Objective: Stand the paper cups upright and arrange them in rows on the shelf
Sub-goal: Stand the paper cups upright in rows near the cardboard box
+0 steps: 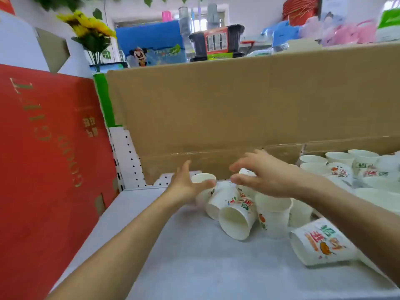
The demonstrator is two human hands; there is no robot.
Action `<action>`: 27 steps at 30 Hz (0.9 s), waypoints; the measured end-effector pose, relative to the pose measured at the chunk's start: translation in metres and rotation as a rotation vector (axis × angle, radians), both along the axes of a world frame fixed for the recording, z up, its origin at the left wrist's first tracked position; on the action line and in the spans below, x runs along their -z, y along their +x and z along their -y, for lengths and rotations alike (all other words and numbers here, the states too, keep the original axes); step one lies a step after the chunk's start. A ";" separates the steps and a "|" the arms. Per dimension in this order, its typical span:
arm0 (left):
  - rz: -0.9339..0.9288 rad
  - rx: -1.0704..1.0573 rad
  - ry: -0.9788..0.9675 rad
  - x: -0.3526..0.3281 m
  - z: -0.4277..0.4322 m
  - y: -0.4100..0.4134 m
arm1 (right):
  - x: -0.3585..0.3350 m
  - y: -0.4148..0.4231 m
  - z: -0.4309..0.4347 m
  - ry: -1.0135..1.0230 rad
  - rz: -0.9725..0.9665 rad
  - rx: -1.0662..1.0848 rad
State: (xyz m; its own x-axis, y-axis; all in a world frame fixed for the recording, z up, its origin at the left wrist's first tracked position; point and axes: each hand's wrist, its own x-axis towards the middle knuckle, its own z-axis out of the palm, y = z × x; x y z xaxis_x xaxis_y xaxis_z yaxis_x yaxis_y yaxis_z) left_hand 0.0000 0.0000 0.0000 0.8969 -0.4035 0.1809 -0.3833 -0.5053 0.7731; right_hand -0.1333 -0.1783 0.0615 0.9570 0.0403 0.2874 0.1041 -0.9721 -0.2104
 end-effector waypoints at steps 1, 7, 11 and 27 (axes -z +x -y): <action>-0.027 0.034 0.000 0.002 0.002 0.005 | 0.003 0.012 -0.004 -0.093 -0.047 0.037; -0.116 0.143 -0.064 0.023 0.003 0.043 | 0.016 0.059 -0.015 -0.290 -0.301 0.171; 0.024 0.064 0.025 0.018 -0.017 0.065 | 0.016 0.068 -0.022 -0.122 -0.310 0.156; 0.165 -0.106 0.063 0.020 -0.049 0.058 | 0.015 0.098 -0.027 -0.065 -0.094 -0.081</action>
State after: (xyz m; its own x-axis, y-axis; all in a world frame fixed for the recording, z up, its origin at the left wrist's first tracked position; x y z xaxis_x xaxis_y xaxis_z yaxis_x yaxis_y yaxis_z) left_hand 0.0578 0.0487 -0.0196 0.8952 -0.3239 0.3060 -0.4442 -0.5949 0.6699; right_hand -0.0349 -0.1514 0.0460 0.9724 0.1341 0.1908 0.1656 -0.9731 -0.1602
